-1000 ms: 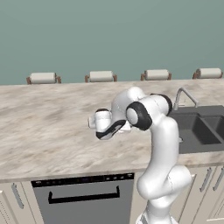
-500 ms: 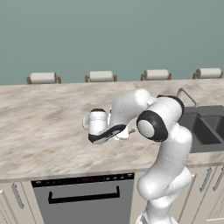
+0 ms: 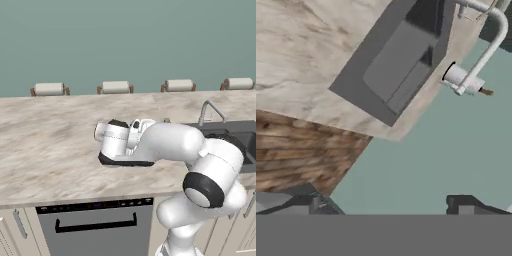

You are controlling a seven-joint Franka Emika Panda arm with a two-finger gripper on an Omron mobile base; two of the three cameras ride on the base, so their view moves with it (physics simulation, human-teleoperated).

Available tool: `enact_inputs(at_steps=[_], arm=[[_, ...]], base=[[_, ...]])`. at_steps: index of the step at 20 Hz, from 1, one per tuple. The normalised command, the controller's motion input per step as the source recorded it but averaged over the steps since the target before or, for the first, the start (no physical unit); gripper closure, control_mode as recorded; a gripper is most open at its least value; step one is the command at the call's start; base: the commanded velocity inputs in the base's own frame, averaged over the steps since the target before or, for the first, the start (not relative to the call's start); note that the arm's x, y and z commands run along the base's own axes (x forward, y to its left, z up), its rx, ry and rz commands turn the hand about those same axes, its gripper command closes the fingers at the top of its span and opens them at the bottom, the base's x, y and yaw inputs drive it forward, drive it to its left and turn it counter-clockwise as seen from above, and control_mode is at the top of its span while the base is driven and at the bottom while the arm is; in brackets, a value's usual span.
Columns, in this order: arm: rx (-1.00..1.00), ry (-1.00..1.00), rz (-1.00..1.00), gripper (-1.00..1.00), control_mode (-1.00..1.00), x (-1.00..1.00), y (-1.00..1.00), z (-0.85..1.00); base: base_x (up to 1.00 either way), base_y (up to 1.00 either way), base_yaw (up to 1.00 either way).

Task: Restock the sink supplies by placing the sponge and soap dispenser on the counter and next to the sink. Make sure the soap dispenser is upright.

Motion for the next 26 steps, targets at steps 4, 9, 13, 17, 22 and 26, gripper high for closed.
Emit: enact_inputs(at_steps=[4,9,13,17,22,26], arm=[[0.19,-0.49,-0.04,-1.0,-1.0,-0.98,0.0,0.5],[0.32,-0.56,-0.04,-1.0,-1.0,-0.69,0.0,0.17],[0.44,-0.62,0.0,-1.0,-1.0,-0.31,-0.18,0.0],[0.49,-0.44,0.02,-1.0,-1.0,-0.14,-0.31,0.05],[0.38,-0.12,0.0,-1.0,-1.0,0.0,-0.3,0.21],[0.08,0.02,0.05,-1.0,-1.0,0.01,-0.03,0.0]], base=[[0.0,0.0,0.0],[0.0,0.0,0.0],[0.0,0.0,0.0],[0.0,0.0,0.0],[0.0,0.0,0.0],[0.0,0.0,0.0]])
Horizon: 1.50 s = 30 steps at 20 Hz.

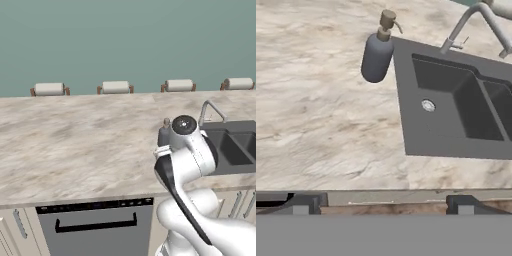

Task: Restock the sink supplies by placing the sponge and soap dispenser on the counter and next to the sink. Make sure the soap dispenser is upright.

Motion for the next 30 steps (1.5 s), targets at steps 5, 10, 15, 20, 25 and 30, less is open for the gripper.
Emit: enact_inputs(at_steps=[5,10,15,20,25,30], arm=[[0.01,0.09,0.03,-1.0,-1.0,0.04,0.0,-0.03],[0.0,0.09,0.0,-1.0,-1.0,0.01,0.0,-0.1],[0.0,0.0,-0.04,-1.0,1.0,-0.19,0.0,-0.22],[0.0,0.0,0.0,-1.0,1.0,0.0,0.0,0.0],[0.0,0.0,0.0,-1.0,1.0,0.0,0.0,0.0],[0.0,0.0,0.0,-1.0,1.0,0.0,0.0,0.0]], base=[[0.0,0.0,0.0],[0.0,0.0,0.0],[-0.11,0.0,-0.04],[-0.6,0.04,-0.39],[-0.5,0.16,-0.66],[-0.35,0.14,-0.81]])
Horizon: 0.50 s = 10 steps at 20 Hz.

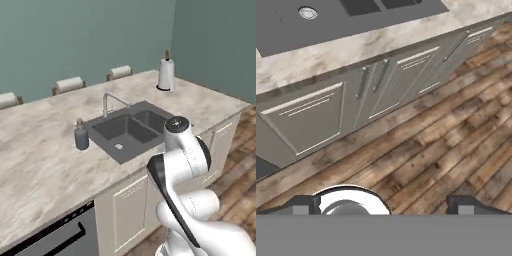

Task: Restock the sink supplies by placing the sponge and soap dispenser on the counter and next to the sink. Make sure the soap dispenser is upright.

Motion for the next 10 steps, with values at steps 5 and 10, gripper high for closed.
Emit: enact_inputs(at_steps=[5,10], arm=[[0.0,0.0,0.0,-1.0,1.0,0.0,0.0,0.0],[0.0,0.0,0.0,-1.0,1.0,0.0,0.0,0.0]], base=[[-0.23,0.16,-0.88],[-0.08,0.17,-0.88]])
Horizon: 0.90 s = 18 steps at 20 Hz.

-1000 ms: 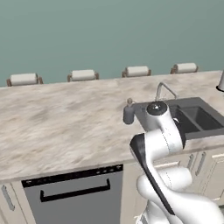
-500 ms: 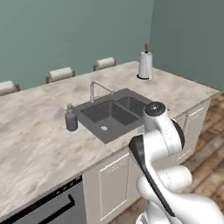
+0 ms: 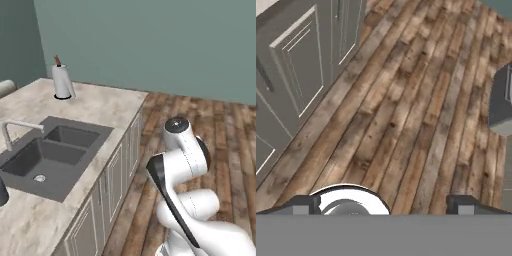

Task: Restock the sink supplies by placing the sponge and soap dispenser on the counter and next to the sink. Make sure the soap dispenser is upright.

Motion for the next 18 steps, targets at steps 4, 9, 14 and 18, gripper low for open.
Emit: enact_inputs(at_steps=[4,9,14,18], arm=[[0.0,0.0,0.0,-1.0,1.0,0.0,0.0,0.0],[0.0,0.0,0.0,-1.0,1.0,0.0,0.0,0.0],[0.0,0.0,0.0,-1.0,1.0,0.0,0.0,0.0],[0.0,0.0,0.0,-1.0,1.0,0.0,0.0,0.0]], base=[[0.0,0.14,-0.88],[0.0,0.2,-0.86],[0.04,0.21,-0.85],[0.26,0.01,-0.79]])
